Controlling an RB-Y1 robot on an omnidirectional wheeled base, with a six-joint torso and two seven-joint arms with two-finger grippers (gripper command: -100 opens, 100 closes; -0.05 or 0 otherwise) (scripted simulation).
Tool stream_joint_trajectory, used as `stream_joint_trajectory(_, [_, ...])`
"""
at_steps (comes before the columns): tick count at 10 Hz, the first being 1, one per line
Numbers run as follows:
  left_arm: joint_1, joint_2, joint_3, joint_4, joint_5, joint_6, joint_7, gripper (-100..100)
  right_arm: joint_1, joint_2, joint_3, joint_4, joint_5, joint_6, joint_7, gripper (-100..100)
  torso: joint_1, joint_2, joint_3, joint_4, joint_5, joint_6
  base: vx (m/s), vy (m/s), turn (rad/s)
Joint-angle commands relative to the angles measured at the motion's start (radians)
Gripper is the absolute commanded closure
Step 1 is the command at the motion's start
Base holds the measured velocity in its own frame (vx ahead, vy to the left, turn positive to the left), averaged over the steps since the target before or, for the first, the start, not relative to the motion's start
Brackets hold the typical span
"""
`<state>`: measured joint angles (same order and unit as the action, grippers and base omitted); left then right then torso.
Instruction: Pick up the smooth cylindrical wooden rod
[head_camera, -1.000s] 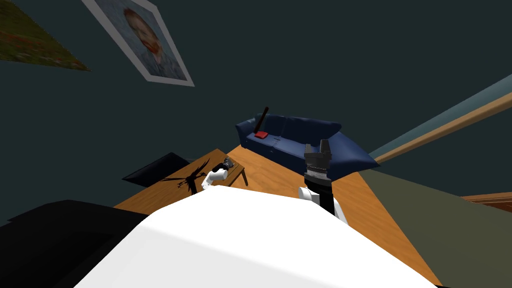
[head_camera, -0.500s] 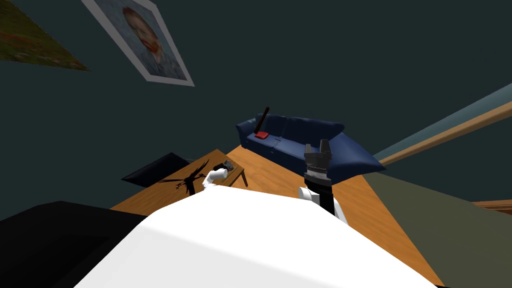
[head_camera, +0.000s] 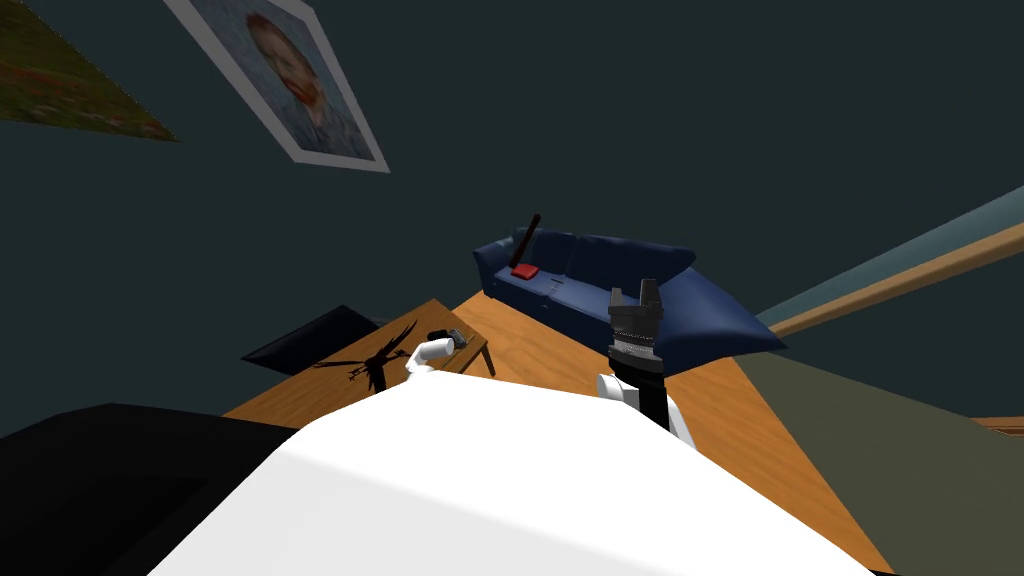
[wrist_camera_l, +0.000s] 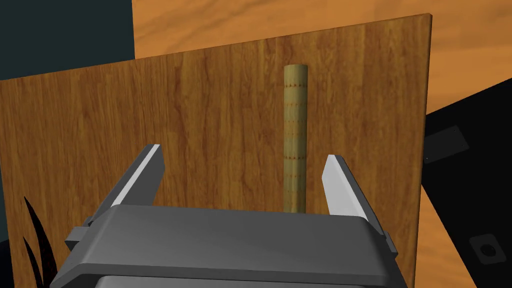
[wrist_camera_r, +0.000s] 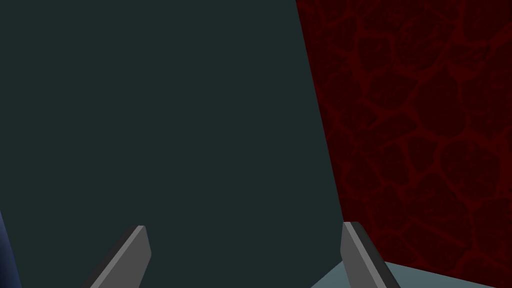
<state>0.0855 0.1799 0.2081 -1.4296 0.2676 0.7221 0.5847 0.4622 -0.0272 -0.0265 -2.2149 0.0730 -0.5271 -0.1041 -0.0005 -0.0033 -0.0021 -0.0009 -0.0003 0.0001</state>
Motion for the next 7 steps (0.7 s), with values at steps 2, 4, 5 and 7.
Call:
stream_joint_trajectory(2, [-0.012,0.0,0.009,0.028,0.004,0.059,0.019,-100,0.0,0.0,0.0,0.0,0.0,0.0,0.0,0,0.0,0.0,0.0,0.0,0.0,0.0,0.037,-0.008,0.018])
stream_joint_trajectory(4, [-0.033,0.014,0.023,0.079,0.02,0.118,0.043,-100,0.0,0.0,0.0,0.0,0.0,0.0,0.0,0,0.0,0.001,0.001,0.0,0.0,0.0,0.042,-0.01,0.028])
stream_joint_trajectory(5, [-0.033,0.014,0.023,0.079,0.02,0.129,0.043,-100,0.0,0.0,0.0,0.0,0.0,0.0,0.0,0,0.0,0.001,0.0,0.0,0.0,0.0,0.038,-0.009,0.018])
stream_joint_trajectory(7, [-0.049,0.028,0.034,0.119,0.033,0.183,0.062,-100,0.0,0.0,0.0,0.0,0.0,0.0,0.0,0,0.0,0.002,0.001,0.0,0.0,0.0,0.03,-0.012,0.025])
